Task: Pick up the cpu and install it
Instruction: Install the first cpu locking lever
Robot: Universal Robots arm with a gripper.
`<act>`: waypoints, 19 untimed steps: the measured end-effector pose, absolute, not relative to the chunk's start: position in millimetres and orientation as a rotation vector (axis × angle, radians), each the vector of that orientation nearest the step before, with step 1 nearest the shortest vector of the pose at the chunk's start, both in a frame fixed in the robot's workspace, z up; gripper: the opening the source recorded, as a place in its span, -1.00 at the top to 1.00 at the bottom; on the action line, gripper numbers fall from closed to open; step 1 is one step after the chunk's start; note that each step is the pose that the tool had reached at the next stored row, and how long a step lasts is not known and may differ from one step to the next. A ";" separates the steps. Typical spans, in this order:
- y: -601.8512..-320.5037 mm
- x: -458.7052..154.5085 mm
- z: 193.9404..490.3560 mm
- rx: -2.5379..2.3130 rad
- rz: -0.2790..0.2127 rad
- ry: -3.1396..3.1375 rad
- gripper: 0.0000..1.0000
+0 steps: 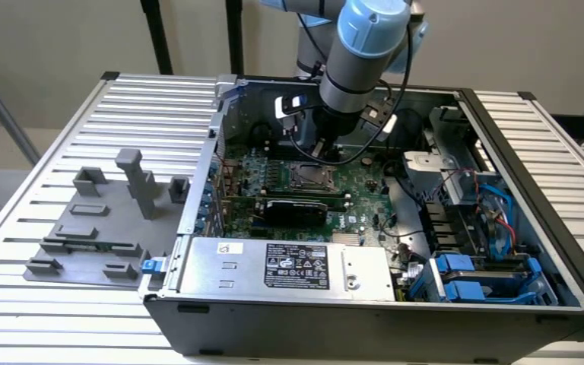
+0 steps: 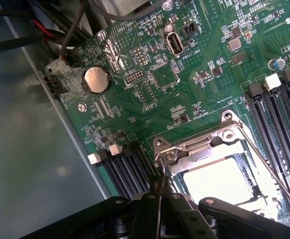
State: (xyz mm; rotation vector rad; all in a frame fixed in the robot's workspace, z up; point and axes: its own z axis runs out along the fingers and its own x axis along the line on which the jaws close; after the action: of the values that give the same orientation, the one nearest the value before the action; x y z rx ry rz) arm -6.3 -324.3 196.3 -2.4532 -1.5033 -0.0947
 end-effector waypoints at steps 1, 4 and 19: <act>-324.4 -6.3 196.4 -2.451 -0.095 -1.502 0.79; -324.7 -6.2 196.4 -2.447 -0.097 -1.500 0.79; -325.7 -6.1 193.2 -2.438 -0.104 -1.495 0.79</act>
State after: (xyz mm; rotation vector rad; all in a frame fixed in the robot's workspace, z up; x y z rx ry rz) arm -6.1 -325.7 193.2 -2.4384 -1.4949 -0.1037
